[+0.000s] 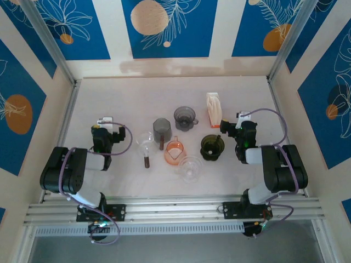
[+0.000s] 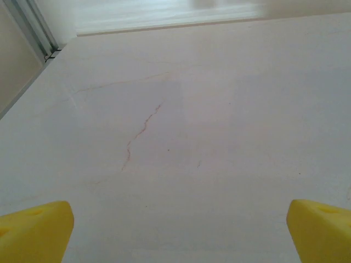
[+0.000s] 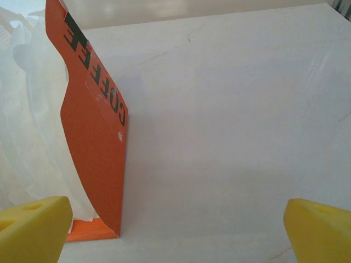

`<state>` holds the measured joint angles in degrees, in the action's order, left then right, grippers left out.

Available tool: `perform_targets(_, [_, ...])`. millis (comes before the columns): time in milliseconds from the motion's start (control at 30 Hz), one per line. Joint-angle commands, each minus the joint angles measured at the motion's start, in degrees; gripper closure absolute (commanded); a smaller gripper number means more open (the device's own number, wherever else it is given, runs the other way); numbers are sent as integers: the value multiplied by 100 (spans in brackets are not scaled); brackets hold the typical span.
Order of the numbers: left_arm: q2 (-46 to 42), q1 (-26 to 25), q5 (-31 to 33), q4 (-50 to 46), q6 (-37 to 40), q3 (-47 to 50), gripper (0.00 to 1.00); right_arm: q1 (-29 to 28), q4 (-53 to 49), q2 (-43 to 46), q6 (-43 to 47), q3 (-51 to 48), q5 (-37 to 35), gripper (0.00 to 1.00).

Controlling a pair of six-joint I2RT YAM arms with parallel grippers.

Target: Place the coffee filter in the dripper

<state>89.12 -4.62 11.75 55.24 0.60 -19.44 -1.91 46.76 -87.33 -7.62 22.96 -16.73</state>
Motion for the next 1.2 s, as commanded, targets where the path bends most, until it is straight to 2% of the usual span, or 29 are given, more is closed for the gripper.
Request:
perform_targets(0, [43,-17,-110,30,72,-104,0,-35,202,3,-47,-38,-139,1])
perform_targets(1167, [52,-20,-103,0,63,-117,0,4,176,14,-77,-42,-42,1])
